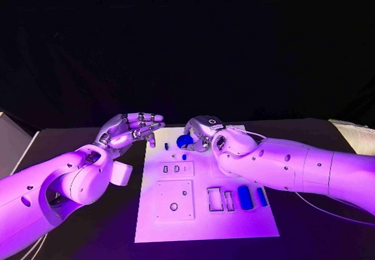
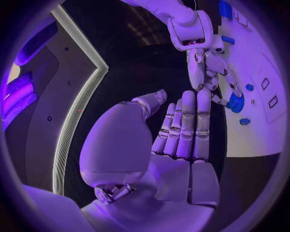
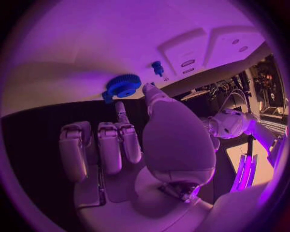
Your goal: Assemble the parts on the task board
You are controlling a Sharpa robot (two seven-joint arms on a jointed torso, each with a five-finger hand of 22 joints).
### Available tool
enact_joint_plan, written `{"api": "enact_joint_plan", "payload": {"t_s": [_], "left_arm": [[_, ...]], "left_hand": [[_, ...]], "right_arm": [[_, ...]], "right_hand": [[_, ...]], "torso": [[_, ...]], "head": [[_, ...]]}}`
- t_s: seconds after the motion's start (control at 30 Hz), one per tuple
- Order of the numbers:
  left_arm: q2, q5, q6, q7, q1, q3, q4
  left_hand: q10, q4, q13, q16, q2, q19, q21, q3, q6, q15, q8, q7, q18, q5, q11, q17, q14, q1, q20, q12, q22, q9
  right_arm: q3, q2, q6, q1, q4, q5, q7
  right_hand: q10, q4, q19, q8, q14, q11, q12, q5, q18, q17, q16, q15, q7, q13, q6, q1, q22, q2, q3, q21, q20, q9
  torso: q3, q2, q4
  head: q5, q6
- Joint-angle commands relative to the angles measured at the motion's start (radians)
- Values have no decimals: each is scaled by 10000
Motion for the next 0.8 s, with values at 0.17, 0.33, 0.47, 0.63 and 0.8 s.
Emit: {"api": "enact_joint_plan", "payload": {"t_s": [0.17,0.33,0.47,0.63,0.8], "left_arm": [[5,-28,150,38,1,8,11],[4,-28,150,38,1,8,8],[6,-29,156,45,0,8,-5],[-25,-29,155,57,-1,8,-35],[-47,-29,155,68,-4,7,-72]], "left_hand": [[-54,11,-4,67,13,-51,36,58,-75,26,50,162,156,10,14,-3,-63,14,3,43,10,11],[-66,1,-6,77,4,-67,58,85,-88,29,53,164,156,10,18,-8,-69,2,7,47,19,18],[-66,1,-6,77,4,-67,58,85,-88,29,53,164,156,10,18,-8,-69,2,7,47,19,18],[-66,1,-6,77,4,-67,58,85,-88,29,53,164,156,10,18,-8,-69,2,7,47,19,18],[-66,1,-6,77,4,-67,58,85,-88,29,53,164,156,10,18,-8,-69,2,7,47,19,18]], "right_arm": [[-23,-43,515,-29,19,329,204],[-26,-114,583,-29,17,396,171],[-26,-379,-73,-29,180,509,263],[28,-1115,-1339,2,793,1216,854],[114,-1965,-1652,123,1544,2011,1454]], "right_hand": [[1060,0,1047,56,956,36,21,360,-145,2303,48,24,-62,2635,237,-331,2635,297,-100,46,20,1],[1060,5,1047,50,956,15,21,535,-145,2304,48,2,-82,2635,276,-637,2635,519,-49,46,-3,-15],[1060,-41,1047,43,954,4,21,594,-145,2296,46,-6,-92,2635,288,-595,2635,603,73,46,-12,-25],[1060,-81,1047,-115,971,59,21,437,-145,2369,64,38,-19,2635,76,-292,2635,304,189,46,9,-102],[1060,-28,1047,-234,970,123,21,-22,-145,2368,63,100,48,2635,-58,-229,2635,178,44,46,67,-154]], "torso": [[3,3,-5],[3,-2,2],[0,-6,16],[19,-17,-43],[39,-42,-78]], "head": [[12,-4],[10,3],[15,38],[58,64],[14,123]]}}
